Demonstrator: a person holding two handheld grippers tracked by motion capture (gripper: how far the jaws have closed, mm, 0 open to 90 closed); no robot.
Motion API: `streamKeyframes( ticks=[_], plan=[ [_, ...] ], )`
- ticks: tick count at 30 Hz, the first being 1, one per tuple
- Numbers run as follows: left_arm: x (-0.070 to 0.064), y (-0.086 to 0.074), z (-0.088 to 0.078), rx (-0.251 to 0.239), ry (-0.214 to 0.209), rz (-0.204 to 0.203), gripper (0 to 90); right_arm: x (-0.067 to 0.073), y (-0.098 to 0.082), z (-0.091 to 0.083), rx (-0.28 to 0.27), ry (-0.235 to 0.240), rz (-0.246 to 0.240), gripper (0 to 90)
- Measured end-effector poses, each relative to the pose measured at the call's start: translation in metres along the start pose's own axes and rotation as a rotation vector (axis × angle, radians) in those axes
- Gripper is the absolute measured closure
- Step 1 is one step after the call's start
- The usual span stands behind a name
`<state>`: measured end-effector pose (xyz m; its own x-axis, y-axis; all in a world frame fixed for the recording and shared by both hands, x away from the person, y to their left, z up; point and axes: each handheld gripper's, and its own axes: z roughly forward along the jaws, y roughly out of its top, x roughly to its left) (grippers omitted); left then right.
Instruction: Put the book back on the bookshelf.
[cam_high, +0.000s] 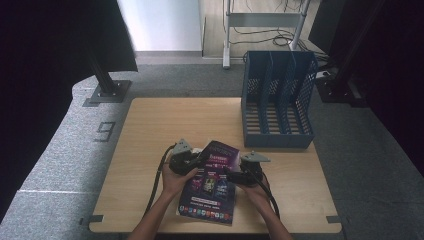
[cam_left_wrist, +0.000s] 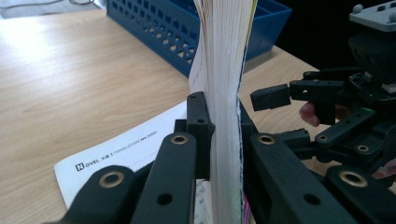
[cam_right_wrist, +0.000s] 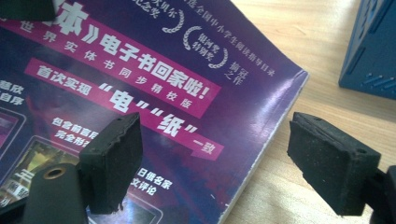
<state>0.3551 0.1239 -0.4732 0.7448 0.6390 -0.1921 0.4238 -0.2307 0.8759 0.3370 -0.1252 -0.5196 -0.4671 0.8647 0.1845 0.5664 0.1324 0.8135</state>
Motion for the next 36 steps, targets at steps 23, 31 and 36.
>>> streamKeyframes(
  ticks=[23,31,36],
  plan=[
    [-0.007,0.01,-0.016,-0.046,-0.029,0.008,84.2,-0.006,0.0,0.009,0.013,0.103,0.045,14.0],
    [-0.004,0.007,-0.016,-0.045,-0.035,-0.006,84.2,-0.004,0.0,0.01,0.009,0.11,0.043,14.7],
    [0.002,0.003,-0.017,-0.044,-0.03,-0.031,84.2,-0.002,0.002,0.007,-0.002,0.114,0.05,15.2]
  ],
)
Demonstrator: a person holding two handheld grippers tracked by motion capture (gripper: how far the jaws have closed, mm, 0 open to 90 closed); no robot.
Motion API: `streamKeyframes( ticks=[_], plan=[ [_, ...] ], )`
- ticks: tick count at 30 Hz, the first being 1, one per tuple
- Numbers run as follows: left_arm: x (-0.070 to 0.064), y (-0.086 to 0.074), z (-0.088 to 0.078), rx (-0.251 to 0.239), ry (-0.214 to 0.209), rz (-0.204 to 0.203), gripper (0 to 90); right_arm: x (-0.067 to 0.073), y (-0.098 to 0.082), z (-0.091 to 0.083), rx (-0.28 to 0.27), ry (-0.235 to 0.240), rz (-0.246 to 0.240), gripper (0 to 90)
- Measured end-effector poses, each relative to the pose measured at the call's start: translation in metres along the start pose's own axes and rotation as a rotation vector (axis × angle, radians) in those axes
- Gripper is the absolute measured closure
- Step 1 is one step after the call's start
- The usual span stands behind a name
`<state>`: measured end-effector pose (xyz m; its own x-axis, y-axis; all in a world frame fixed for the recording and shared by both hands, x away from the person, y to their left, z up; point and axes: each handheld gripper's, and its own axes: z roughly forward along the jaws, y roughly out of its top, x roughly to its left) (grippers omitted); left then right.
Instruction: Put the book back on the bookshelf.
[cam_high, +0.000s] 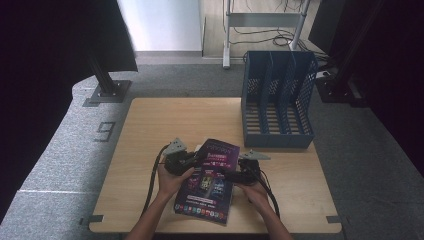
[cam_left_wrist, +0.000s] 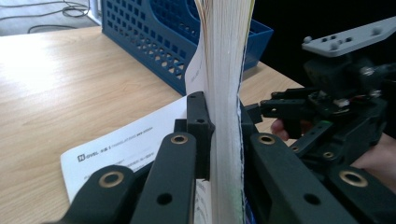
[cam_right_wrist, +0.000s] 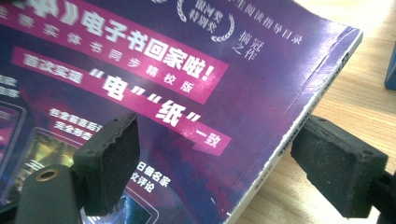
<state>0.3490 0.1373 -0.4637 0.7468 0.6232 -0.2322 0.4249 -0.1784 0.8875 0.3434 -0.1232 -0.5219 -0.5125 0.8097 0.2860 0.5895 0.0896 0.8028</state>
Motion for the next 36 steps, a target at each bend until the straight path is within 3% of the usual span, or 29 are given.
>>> streamKeyframes(
  ticks=[5,17,36],
  plan=[
    [0.008,-0.006,0.001,0.0,-0.009,-0.046,84.1,0.004,0.001,-0.001,-0.007,-0.006,-0.017,15.8],
    [0.03,-0.024,0.01,0.045,0.022,-0.094,84.2,0.006,0.009,0.007,0.001,0.018,-0.042,19.3],
    [0.031,-0.023,0.012,0.056,0.021,-0.087,84.1,-0.011,0.018,0.028,0.026,0.049,-0.011,35.0]
  ],
)
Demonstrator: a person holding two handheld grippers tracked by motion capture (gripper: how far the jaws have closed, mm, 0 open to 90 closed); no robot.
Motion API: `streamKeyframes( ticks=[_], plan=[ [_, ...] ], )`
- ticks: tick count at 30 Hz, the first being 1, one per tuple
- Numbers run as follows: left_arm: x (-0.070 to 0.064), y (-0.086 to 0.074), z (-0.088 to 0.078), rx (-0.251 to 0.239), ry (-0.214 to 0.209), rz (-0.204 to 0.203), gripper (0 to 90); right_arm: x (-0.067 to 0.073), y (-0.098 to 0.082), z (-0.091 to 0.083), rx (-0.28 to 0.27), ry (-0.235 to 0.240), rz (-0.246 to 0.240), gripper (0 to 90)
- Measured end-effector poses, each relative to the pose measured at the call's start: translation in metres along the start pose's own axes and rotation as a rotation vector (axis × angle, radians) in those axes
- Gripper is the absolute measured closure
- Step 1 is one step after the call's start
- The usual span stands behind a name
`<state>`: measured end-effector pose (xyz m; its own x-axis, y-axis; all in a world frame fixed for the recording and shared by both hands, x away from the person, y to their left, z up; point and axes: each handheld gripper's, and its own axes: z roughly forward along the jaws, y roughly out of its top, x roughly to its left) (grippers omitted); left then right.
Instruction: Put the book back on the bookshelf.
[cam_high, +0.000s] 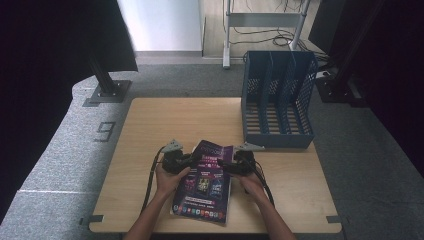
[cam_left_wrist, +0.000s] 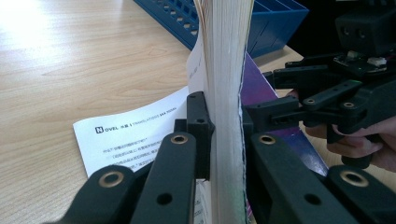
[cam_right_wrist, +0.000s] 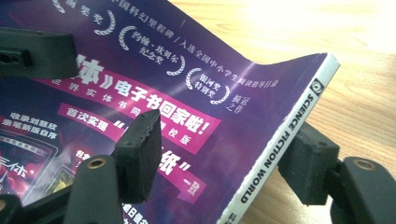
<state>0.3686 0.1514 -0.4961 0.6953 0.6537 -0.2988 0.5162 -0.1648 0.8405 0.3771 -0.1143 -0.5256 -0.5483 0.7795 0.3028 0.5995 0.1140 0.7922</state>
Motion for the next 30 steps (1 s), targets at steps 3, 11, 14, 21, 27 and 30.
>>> streamKeyframes(
  ticks=[3,11,14,21,27,30],
  plan=[
    [0.0,0.001,-0.003,-0.006,-0.006,0.002,84.1,0.002,0.004,-0.002,-0.002,-0.002,-0.004,35.6],
    [-0.001,0.002,-0.005,-0.005,0.001,0.007,84.0,-0.003,0.009,0.004,0.001,-0.001,-0.003,38.1],
    [-0.001,0.001,-0.004,-0.006,0.0,0.006,84.0,-0.006,0.009,0.004,0.007,-0.002,0.002,39.5],
    [-0.001,0.002,-0.004,-0.007,0.0,0.005,84.1,-0.01,0.009,0.004,0.009,-0.01,0.01,50.7],
    [-0.002,0.002,-0.005,-0.007,-0.003,0.006,84.1,-0.01,0.011,-0.003,0.004,0.0,-0.027,59.8],
    [-0.002,0.002,-0.006,-0.013,-0.004,0.008,84.0,-0.009,0.012,-0.009,-0.009,0.007,-0.035,63.0]
  ],
)
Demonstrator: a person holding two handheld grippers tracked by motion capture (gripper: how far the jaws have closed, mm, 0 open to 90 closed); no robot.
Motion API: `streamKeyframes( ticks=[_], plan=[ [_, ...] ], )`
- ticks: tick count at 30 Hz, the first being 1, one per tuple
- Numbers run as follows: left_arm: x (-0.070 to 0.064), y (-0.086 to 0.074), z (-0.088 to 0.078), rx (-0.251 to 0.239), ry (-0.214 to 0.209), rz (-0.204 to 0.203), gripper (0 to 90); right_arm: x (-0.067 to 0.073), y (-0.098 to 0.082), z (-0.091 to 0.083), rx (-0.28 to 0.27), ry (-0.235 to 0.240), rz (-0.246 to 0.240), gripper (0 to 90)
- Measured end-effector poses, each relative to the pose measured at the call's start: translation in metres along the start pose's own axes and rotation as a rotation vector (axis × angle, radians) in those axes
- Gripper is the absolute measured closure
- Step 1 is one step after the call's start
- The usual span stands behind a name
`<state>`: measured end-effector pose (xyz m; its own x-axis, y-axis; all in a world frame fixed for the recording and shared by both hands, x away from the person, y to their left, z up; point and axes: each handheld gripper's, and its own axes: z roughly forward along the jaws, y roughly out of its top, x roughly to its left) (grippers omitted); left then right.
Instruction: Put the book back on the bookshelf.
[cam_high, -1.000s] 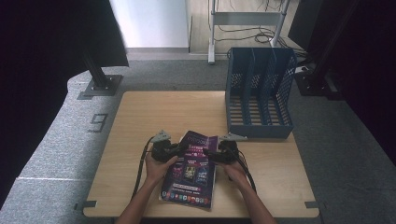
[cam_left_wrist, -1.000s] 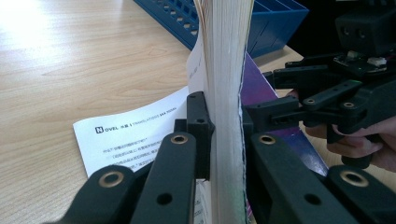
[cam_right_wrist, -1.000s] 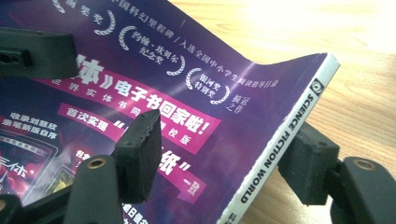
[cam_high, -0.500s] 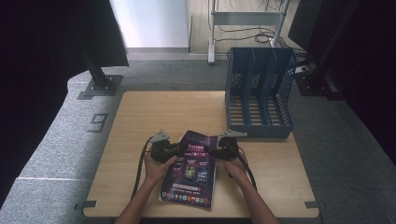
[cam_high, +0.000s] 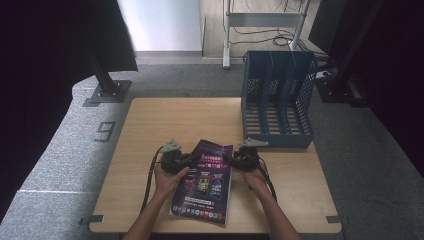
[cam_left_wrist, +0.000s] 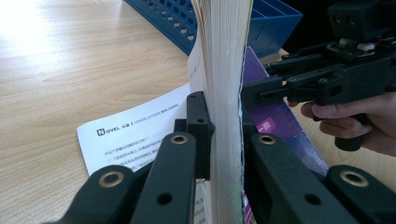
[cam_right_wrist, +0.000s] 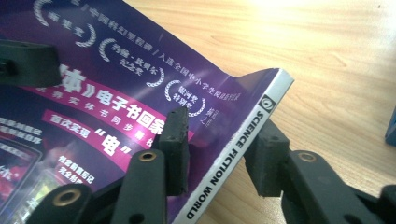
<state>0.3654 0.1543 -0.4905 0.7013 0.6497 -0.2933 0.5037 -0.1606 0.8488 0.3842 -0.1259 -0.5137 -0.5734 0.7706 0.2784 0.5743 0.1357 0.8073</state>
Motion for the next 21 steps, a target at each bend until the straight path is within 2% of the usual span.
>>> streamKeyframes(
  ticks=[6,13,21],
  plan=[
    [-0.001,0.002,-0.006,-0.021,0.012,0.01,84.0,0.005,0.007,-0.012,-0.028,0.005,-0.032,64.9],
    [-0.004,0.008,-0.014,-0.053,0.015,0.022,83.9,0.014,0.016,-0.028,-0.098,0.01,-0.056,68.0],
    [-0.008,0.017,-0.019,-0.087,0.013,0.038,83.8,0.017,0.022,-0.038,-0.16,0.013,-0.093,69.0]
  ],
)
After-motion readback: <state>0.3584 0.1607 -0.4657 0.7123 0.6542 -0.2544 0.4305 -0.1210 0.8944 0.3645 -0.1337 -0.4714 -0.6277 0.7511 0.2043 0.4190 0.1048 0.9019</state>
